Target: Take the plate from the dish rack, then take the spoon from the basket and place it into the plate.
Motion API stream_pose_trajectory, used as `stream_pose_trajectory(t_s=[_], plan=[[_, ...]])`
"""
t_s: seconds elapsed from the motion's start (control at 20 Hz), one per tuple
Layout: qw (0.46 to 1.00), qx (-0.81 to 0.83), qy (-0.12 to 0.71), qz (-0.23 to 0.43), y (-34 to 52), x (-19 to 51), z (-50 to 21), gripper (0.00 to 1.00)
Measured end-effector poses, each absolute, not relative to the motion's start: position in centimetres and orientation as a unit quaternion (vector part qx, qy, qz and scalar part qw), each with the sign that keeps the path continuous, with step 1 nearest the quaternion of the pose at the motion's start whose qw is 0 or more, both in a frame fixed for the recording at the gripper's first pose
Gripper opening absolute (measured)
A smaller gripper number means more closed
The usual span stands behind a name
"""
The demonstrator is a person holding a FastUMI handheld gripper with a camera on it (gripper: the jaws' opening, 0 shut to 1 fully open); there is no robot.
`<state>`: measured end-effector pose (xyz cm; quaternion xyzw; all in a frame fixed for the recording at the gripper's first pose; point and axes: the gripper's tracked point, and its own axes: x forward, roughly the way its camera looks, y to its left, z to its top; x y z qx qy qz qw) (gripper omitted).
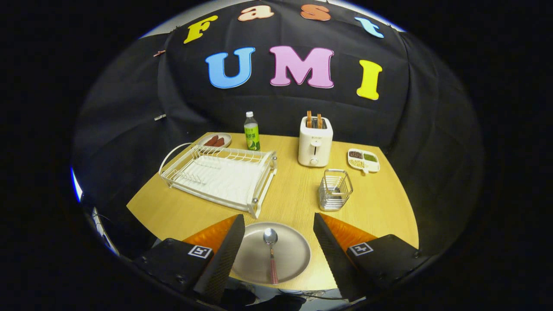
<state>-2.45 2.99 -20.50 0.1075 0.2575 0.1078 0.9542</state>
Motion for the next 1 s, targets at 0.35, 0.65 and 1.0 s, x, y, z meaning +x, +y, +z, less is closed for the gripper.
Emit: stream_pose_trajectory(t_s=[0.35, 0.65, 1.0], plan=[[0.981, 0.117, 0.139, 0.063, -2.6, 0.7, -8.8, 0.97], [0.992, 0.097, 0.071, 0.035, -6.2, 0.7, -1.6, 0.97], [0.994, 0.096, 0.041, 0.017, -8.2, 0.7, 0.9, 0.97]])
